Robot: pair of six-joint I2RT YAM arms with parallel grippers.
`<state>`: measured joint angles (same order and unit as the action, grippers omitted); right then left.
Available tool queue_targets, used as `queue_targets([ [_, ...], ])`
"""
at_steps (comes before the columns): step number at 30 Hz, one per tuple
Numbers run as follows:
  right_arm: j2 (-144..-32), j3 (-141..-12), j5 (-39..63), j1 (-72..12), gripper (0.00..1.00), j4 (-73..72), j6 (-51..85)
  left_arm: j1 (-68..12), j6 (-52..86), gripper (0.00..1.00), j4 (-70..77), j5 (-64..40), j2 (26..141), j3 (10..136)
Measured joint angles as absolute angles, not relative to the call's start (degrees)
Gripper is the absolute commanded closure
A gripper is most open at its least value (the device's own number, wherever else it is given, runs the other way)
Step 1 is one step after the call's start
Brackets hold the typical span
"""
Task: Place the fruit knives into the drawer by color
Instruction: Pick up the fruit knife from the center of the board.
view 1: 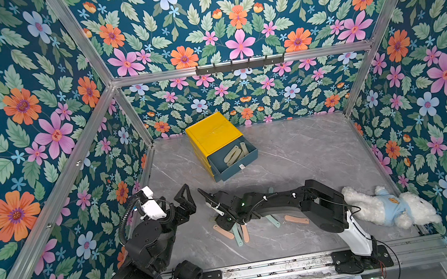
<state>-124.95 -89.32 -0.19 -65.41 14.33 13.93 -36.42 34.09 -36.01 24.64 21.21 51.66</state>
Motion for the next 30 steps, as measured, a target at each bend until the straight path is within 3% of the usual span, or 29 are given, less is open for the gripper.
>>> queue_targets([
  [6, -126.1, -90.3, -0.2, -65.1, 0.5, 15.1, 13.5, -36.4, 34.1, 0.01, -36.0, 24.3, 21.2, 51.4],
  [19, -128.7, -94.8, -3.2, -66.9, 0.63, 19.7, 10.7, -36.4, 34.1, 0.01, -36.0, 24.3, 21.0, 51.4],
  [30, -131.4, -100.0, -6.0, -67.9, 0.59, 25.7, 10.2, -36.4, 34.1, 0.01, -36.1, 24.3, 20.7, 50.9],
])
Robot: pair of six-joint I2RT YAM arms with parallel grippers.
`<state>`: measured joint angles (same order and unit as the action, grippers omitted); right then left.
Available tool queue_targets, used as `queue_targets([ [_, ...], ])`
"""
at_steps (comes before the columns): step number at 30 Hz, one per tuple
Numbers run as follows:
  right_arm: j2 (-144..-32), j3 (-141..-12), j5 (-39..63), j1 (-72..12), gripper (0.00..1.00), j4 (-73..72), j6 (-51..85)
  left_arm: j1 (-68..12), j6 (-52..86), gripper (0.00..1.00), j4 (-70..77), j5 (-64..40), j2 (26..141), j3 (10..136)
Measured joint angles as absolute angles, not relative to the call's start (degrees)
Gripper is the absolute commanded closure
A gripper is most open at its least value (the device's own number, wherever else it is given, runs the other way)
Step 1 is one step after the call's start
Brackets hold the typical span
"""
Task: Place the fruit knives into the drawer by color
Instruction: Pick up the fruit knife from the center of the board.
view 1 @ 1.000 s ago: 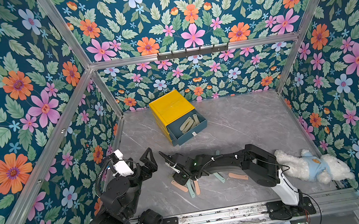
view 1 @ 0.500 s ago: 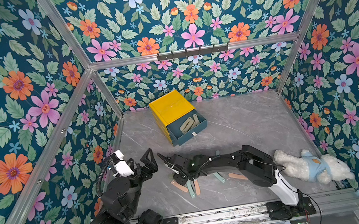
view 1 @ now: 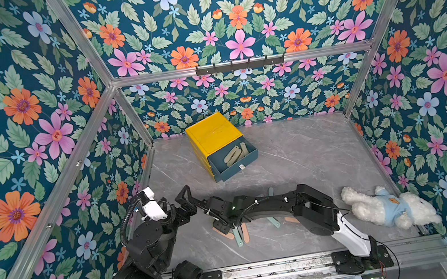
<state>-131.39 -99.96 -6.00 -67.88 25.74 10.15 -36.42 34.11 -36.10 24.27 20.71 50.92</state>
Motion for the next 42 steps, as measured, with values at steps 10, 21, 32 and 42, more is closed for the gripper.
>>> queue_targets([
  [10, -134.0, -103.0, -8.1, -68.8, 0.69, 26.8, 9.8, -36.4, 34.1, 0.01, -36.1, 24.3, 20.7, 50.8],
  [21, -132.7, -100.5, -10.0, -69.2, 0.85, 24.0, 9.1, -36.4, 34.1, 0.01, -36.0, 24.0, 21.7, 50.8],
  [32, -126.1, -91.8, -13.7, -68.4, 0.9, 21.0, 9.1, -36.4, 34.1, 0.01, -35.7, 23.9, 23.0, 50.7],
  [42, -112.4, -76.4, -12.2, -68.5, 0.91, 9.0, 11.7, -36.4, 34.3, 0.01, -35.4, 23.4, 24.1, 49.0],
])
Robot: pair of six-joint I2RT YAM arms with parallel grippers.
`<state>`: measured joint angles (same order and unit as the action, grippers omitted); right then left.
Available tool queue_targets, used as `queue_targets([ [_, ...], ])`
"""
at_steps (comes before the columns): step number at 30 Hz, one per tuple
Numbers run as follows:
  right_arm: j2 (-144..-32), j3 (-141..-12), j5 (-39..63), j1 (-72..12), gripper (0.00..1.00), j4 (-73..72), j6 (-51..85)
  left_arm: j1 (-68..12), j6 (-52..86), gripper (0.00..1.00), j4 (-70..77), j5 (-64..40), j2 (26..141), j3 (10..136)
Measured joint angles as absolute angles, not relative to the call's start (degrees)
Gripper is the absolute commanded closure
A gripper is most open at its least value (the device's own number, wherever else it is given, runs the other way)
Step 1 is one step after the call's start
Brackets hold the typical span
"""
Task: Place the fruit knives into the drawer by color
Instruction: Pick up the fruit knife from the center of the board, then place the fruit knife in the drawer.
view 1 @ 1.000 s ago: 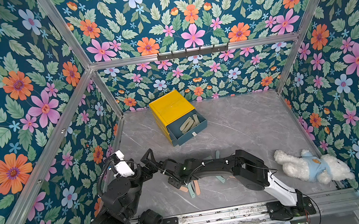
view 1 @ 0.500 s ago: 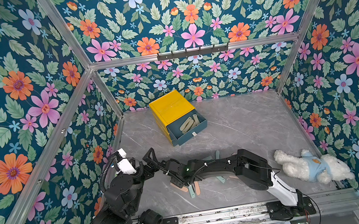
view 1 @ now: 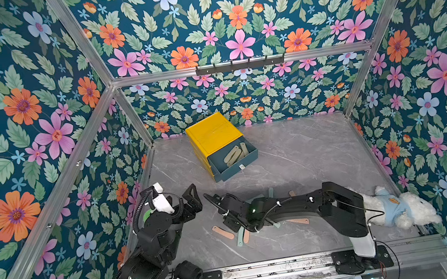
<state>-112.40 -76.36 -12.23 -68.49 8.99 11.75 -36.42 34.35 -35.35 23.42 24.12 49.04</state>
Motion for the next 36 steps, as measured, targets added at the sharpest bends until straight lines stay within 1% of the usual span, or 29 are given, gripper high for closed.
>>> queue_targets([
  [6, -103.6, -66.7, -12.0, -68.5, 0.91, 4.1, 15.2, -36.4, 34.6, 0.01, -34.7, 23.1, 24.7, 47.6],
  [13, -92.0, -56.2, -14.3, -68.4, 0.91, 3.0, 19.7, -36.4, 35.6, 0.01, -33.2, 22.4, 25.9, 44.8],
  [18, -83.5, -51.6, -16.3, -66.7, 0.91, 3.2, 22.2, -36.4, 37.1, 0.01, -30.8, 20.9, 26.9, 40.0],
  [21, -78.7, -51.0, -16.6, -64.7, 0.91, 3.5, 22.3, -36.4, 38.4, 0.01, -29.5, 19.4, 28.1, 36.8],
  [25, -74.3, -54.6, -16.4, -61.4, 0.91, 4.8, 21.7, -36.4, 39.7, 0.01, -28.4, 17.9, 29.8, 34.2],
  [29, -74.8, -62.3, -13.5, -56.9, 0.91, 4.9, 19.5, -36.4, 40.6, 0.01, -27.0, 17.0, 30.8, 32.8],
  [32, -79.2, -69.9, -11.0, -52.9, 0.91, 4.3, 18.3, -36.4, 41.0, 0.01, -26.4, 16.5, 31.4, 32.2],
  [36, -89.0, -81.2, -7.0, -48.6, 0.91, 3.6, 16.9, -36.4, 41.5, 0.01, -25.8, 15.6, 32.3, 32.2],
])
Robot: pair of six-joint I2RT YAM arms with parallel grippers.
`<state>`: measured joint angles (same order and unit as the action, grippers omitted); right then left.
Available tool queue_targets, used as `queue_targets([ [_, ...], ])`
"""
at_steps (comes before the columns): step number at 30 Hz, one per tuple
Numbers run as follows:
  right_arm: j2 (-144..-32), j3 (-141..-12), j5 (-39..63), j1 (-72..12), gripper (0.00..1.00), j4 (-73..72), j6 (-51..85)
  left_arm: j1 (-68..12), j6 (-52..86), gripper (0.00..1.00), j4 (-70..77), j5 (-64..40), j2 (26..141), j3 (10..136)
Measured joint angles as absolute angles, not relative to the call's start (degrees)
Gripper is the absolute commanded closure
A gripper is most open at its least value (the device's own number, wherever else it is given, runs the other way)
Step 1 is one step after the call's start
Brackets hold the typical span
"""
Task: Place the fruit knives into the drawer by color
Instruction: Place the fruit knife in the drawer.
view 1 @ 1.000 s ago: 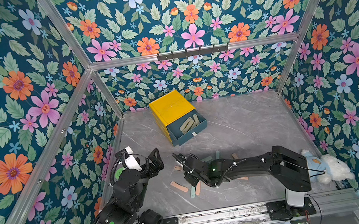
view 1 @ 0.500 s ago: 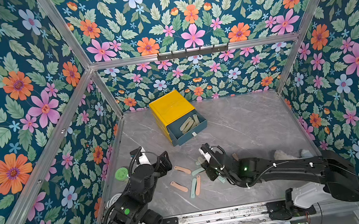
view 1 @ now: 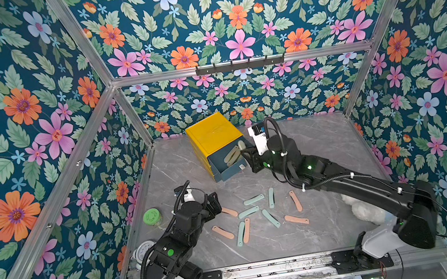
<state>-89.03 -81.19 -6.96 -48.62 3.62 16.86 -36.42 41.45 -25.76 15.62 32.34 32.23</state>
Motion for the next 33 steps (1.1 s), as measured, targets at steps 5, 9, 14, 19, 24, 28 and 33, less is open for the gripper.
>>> queue_targets([
  [5, -100.5, -91.1, -3.4, -45.4, 0.9, 4.0, 16.0, -36.4, 41.6, 0.01, -25.6, 14.9, 32.7, 32.6],
  [9, -104.4, -93.5, -2.8, -43.7, 0.88, 4.6, 16.1, -36.4, 41.6, 0.01, -25.6, 14.7, 33.2, 33.4],
  [14, -105.7, -93.3, -0.7, -42.3, 0.72, 5.1, 17.0, -36.4, 41.4, 0.01, -25.7, 15.0, 35.5, 36.6],
  [19, -104.9, -92.6, 0.3, -41.7, 0.51, 5.8, 18.0, -36.4, 39.8, 0.01, -25.3, 15.9, 40.1, 42.3],
  [24, -102.8, -96.0, 1.5, -41.7, 0.46, 7.9, 18.0, -35.8, 36.9, 0.01, -23.4, 15.5, 47.3, 50.2],
  [28, -98.6, -95.2, 2.0, -41.6, 0.45, 8.9, 18.5, -33.8, 34.9, 0.01, -19.6, 13.0, 54.0, 57.2],
  [33, -90.6, -86.7, 2.9, -41.5, 0.44, 10.3, 22.4, -27.9, 33.2, 0.01, -12.9, 6.0, 63.7, 65.1],
])
